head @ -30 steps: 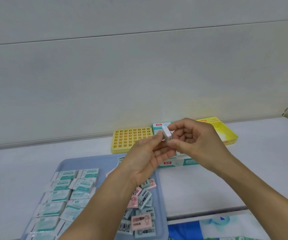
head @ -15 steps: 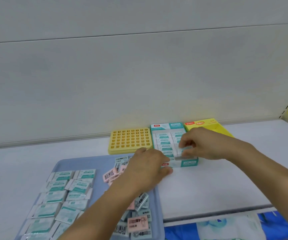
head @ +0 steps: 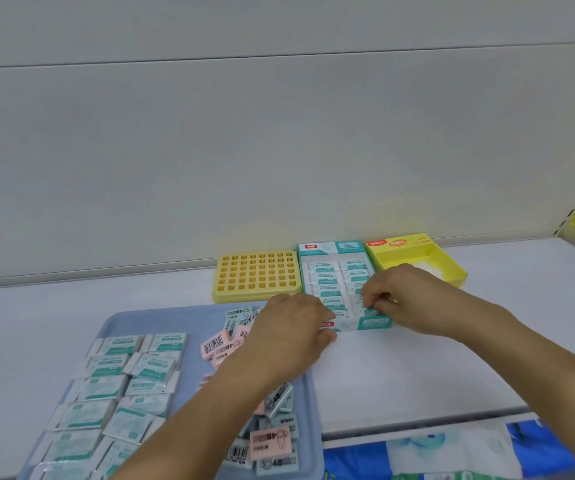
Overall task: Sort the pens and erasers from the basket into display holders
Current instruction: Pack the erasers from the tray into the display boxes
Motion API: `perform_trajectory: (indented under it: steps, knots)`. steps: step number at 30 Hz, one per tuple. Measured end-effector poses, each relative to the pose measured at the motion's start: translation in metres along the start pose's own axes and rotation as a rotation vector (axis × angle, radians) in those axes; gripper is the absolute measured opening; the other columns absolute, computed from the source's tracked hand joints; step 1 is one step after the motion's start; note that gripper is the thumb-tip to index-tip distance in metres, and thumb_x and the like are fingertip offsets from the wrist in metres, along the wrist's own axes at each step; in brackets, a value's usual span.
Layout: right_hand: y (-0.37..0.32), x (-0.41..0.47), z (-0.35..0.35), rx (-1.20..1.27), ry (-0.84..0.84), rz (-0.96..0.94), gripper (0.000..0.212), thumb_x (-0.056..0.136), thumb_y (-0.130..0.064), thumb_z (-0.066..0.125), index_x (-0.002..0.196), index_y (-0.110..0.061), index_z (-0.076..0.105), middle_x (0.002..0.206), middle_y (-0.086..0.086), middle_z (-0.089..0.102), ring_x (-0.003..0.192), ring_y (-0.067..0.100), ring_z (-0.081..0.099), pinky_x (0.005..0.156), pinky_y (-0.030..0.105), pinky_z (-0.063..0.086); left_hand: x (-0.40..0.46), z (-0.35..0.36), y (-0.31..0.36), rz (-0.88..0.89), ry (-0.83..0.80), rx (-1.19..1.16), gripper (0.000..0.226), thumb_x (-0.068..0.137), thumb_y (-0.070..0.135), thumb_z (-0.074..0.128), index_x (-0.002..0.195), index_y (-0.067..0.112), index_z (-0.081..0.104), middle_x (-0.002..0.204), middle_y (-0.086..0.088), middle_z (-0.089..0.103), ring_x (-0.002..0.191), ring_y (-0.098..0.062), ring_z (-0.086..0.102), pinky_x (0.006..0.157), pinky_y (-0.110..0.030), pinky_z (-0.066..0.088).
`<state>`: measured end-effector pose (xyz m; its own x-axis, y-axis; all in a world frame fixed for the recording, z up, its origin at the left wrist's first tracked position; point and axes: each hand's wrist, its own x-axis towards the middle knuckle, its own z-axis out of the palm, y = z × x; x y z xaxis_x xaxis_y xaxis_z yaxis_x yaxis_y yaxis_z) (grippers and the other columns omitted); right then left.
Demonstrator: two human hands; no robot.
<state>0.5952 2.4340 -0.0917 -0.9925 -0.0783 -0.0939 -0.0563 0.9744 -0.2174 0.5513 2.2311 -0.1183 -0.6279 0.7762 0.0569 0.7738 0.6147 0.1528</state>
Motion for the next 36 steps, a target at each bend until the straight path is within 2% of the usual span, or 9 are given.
perform_trajectory:
  steps: [4,8,13,16,19,25,30,33,36]
  knots:
    - [0.000,-0.010,0.010,-0.179,-0.030,-0.092,0.042,0.091,-0.010,0.042,0.120,-0.030,0.066,0.138,-0.008,0.054,0.126,0.016,0.045,0.112,0.033,0.028,-0.003,0.001,0.000,0.001,0.012,-0.017,0.033,0.099,0.038,0.044,0.126,0.026,0.058,0.117,0.005,0.060,0.107,-0.013,0.052,0.093,-0.030,0.038]
    - [0.008,-0.022,0.010,-0.189,0.134,-0.041,0.042,0.091,-0.015,0.044,0.122,-0.035,0.065,0.125,-0.009,0.061,0.116,0.013,0.049,0.102,0.025,0.024,-0.005,0.001,0.000,0.003,0.015,-0.027,0.034,0.099,0.037,0.045,0.127,0.024,0.058,0.119,0.004,0.059,0.108,-0.014,0.051,0.093,-0.030,0.038]
    - [-0.001,-0.025,0.009,-0.281,-0.017,-0.002,0.048,0.093,-0.017,0.038,0.133,-0.039,0.054,0.127,-0.007,0.058,0.123,0.010,0.041,0.115,0.032,0.011,-0.005,-0.001,0.002,-0.020,-0.021,0.006,0.038,0.099,0.038,0.045,0.134,0.025,0.053,0.125,0.002,0.057,0.115,-0.016,0.050,0.097,-0.032,0.038]
    - [-0.015,-0.027,0.009,-0.170,0.113,0.037,0.045,0.094,-0.018,0.045,0.135,-0.034,0.052,0.131,-0.003,0.058,0.119,0.015,0.046,0.108,0.031,0.025,-0.019,-0.004,0.002,-0.029,-0.020,-0.073,0.051,0.099,0.039,0.048,0.147,0.028,0.038,0.151,0.003,0.040,0.143,-0.016,0.026,0.116,-0.035,0.020]
    - [-0.042,-0.025,0.015,0.067,0.374,-0.021,0.032,0.089,-0.012,0.062,0.119,-0.021,0.067,0.123,0.002,0.065,0.113,0.025,0.057,0.095,0.038,0.043,-0.053,-0.008,-0.009,-0.053,0.136,-0.169,0.054,0.098,0.040,0.049,0.149,0.033,0.033,0.158,0.014,0.026,0.148,-0.004,0.003,0.121,-0.035,0.005]
    - [-0.131,0.003,0.025,0.276,0.361,-0.252,0.015,0.090,-0.028,0.065,0.103,-0.027,0.073,0.093,-0.016,0.065,0.094,0.012,0.058,0.088,0.038,0.042,-0.151,-0.037,-0.095,-0.350,0.381,-0.241,0.034,0.097,0.022,0.057,0.131,0.023,0.059,0.140,0.005,0.054,0.139,-0.014,0.037,0.114,-0.031,0.025]
    - [-0.212,0.040,0.044,0.117,0.192,-0.370,0.032,0.092,-0.048,0.056,0.106,-0.023,0.070,0.098,-0.005,0.066,0.094,0.017,0.056,0.078,0.033,0.043,-0.183,-0.046,-0.154,-0.614,0.189,-0.231,0.036,0.099,0.017,0.051,0.135,0.019,0.055,0.141,0.001,0.053,0.128,-0.017,0.047,0.107,-0.027,0.033]
    - [-0.237,0.053,0.055,-0.034,0.075,-0.333,0.042,0.089,-0.050,0.059,0.100,-0.010,0.068,0.093,0.006,0.063,0.088,0.025,0.054,0.069,0.037,0.045,-0.178,-0.044,-0.162,-0.609,0.064,-0.283,0.039,0.100,0.018,0.050,0.139,0.017,0.049,0.143,-0.001,0.050,0.128,-0.018,0.047,0.107,-0.030,0.035]
    - [-0.245,0.059,0.062,-0.054,0.067,-0.306,0.030,0.086,-0.038,0.063,0.086,-0.008,0.064,0.082,0.006,0.058,0.081,0.024,0.052,0.061,0.036,0.043,-0.171,-0.046,-0.165,-0.577,0.022,-0.254,0.042,0.100,0.019,0.050,0.142,0.017,0.046,0.140,-0.003,0.051,0.127,-0.019,0.047,0.107,-0.031,0.034]
